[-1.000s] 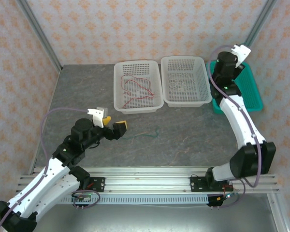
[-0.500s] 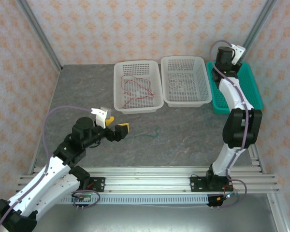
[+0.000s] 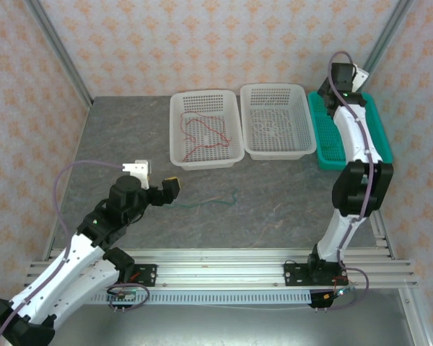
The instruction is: Untangle the cables
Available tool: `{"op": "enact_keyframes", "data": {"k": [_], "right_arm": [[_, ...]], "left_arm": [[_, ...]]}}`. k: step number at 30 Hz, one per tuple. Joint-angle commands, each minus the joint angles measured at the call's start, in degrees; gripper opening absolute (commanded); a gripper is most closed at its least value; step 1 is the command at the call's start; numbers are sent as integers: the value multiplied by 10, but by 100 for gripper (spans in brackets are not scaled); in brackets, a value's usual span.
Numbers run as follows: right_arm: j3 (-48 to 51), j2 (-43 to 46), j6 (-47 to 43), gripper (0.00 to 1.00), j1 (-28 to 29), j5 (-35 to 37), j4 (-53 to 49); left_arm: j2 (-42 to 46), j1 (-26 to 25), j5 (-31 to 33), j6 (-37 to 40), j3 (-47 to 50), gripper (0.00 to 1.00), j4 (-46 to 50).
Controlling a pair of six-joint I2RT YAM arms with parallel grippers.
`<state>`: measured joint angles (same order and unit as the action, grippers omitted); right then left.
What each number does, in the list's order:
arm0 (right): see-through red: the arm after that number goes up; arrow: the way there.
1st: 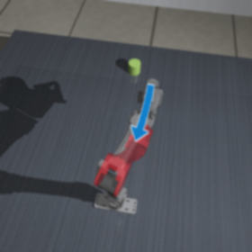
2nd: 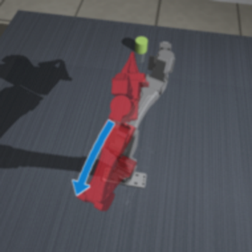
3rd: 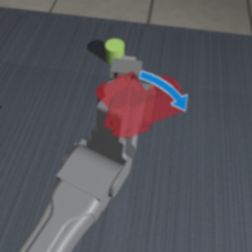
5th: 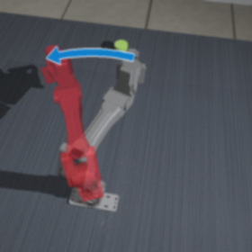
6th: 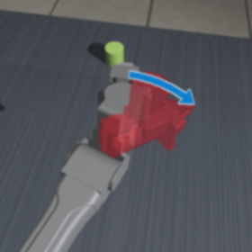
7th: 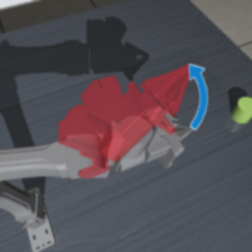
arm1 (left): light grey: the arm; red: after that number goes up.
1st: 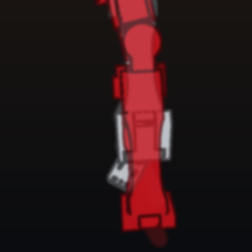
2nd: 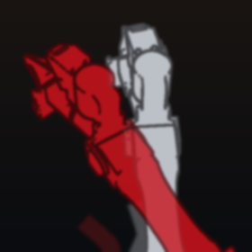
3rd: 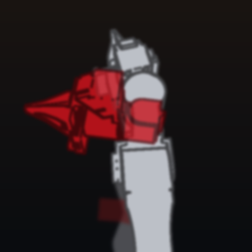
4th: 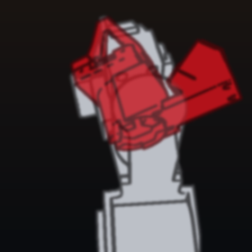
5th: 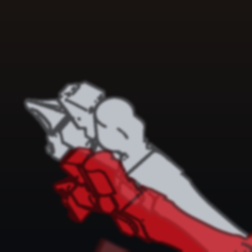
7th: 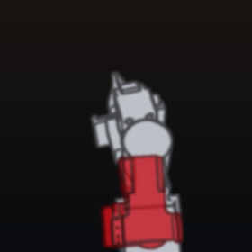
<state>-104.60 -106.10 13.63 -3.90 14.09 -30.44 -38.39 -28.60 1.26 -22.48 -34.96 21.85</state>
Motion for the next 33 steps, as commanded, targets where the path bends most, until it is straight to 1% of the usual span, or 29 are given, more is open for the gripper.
{"op": "enact_keyframes", "data": {"k": [1,4,6,8,11,13,15,19,20,21,23,25,27,29,31,33], "right_arm": [[9,63,53,99,2,-58,-32],[-20,65,75,99,1,-67,-92],[-20,77,88,100,1,-93,-113],[13,112,104,99,4,-146,-112],[127,193,119,97,22,-249,-40],[213,257,123,94,48,-325,24],[275,308,117,93,91,-369,56],[355,379,98,92,209,-397,48],[372,380,100,92,231,-404,49],[385,400,102,92,259,-420,50],[406,403,118,92,299,-438,49],[418,393,126,91,336,-455,40],[424,379,119,90,370,-458,31],[425,360,108,90,393,-441,23],[427,348,102,90,408,-423,25],[429,343,105,90,409,-416,33]], "left_arm": [[-31,0,94,-50,-27,100,62],[-53,0,88,-64,-31,100,66],[-60,0,97,-78,-28,100,64],[-71,0,121,-115,-27,100,68],[-102,5,150,-160,-31,100,86],[-138,16,143,-184,-36,100,94],[-174,29,125,-201,-39,100,87],[-261,52,97,-217,-45,100,66],[-281,55,87,-217,-50,98,63],[-300,57,75,-220,-53,95,61],[-332,57,55,-234,-55,88,53],[-357,57,45,-258,-48,76,45],[-381,57,45,-278,-41,62,40],[-406,57,43,-286,-36,50,30],[-430,57,38,-288,-34,46,18],[-445,57,30,-288,-34,42,7]]}}
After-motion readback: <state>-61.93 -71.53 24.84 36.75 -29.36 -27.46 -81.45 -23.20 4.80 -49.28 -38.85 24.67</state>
